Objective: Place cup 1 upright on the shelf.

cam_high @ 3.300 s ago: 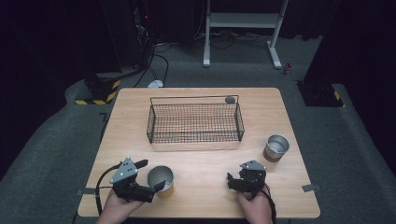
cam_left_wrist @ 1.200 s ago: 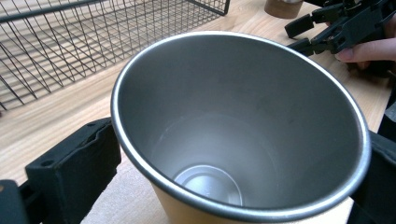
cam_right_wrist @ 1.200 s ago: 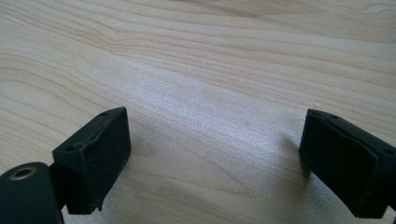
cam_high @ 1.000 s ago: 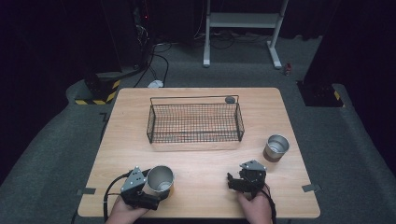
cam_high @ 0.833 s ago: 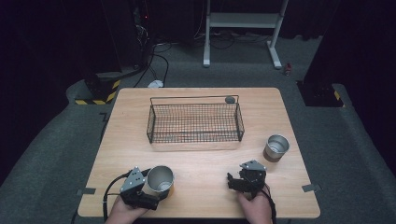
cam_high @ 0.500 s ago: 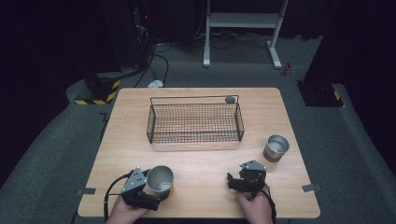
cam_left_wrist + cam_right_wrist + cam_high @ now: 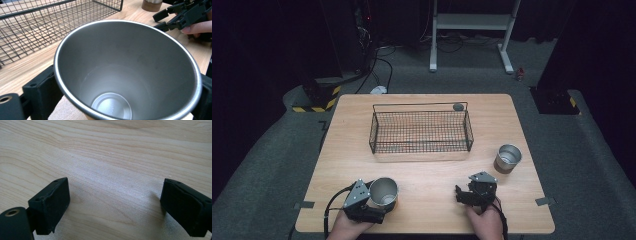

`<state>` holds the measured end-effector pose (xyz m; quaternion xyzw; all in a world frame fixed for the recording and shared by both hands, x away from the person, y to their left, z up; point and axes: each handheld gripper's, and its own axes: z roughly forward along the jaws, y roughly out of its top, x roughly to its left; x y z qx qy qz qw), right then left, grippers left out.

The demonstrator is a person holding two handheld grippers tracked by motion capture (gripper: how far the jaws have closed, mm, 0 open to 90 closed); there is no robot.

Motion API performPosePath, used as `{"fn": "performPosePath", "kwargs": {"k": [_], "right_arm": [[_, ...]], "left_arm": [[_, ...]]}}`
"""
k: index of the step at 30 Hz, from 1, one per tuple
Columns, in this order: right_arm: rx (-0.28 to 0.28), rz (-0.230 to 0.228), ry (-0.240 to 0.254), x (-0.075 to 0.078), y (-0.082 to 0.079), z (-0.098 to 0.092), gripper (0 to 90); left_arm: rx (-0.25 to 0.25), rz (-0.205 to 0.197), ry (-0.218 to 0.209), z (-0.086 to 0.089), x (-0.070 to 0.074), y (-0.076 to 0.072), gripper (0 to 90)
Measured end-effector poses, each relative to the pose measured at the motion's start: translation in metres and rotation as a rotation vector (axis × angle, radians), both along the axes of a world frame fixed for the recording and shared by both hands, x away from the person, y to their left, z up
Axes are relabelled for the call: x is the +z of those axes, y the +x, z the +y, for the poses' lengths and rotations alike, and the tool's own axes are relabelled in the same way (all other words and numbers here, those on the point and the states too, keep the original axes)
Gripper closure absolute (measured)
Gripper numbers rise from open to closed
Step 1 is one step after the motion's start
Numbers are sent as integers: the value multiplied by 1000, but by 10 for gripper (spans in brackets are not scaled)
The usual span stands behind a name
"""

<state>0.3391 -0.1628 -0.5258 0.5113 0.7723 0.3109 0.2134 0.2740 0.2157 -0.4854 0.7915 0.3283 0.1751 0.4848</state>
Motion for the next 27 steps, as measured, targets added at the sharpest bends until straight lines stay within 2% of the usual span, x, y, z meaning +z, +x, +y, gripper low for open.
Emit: {"fn": "performPosePath", "kwargs": {"k": [7,10,16,19,27], "right_arm": [[1,-1,-1,0,0,0,90],[0,0,0,0,0,0,90],[0,0,0,0,0,0,90],[0,0,0,0,0,0,90],[0,0,0,0,0,0,90]], "left_arm": [[-3,-7,0,1,-1,0,97],[1,-22,-5,0,0,-1,132],[7,-33,7,2,0,-1,137],[9,-26,-4,2,0,-1,138],[22,-46,-13,5,3,-3,139]]}}
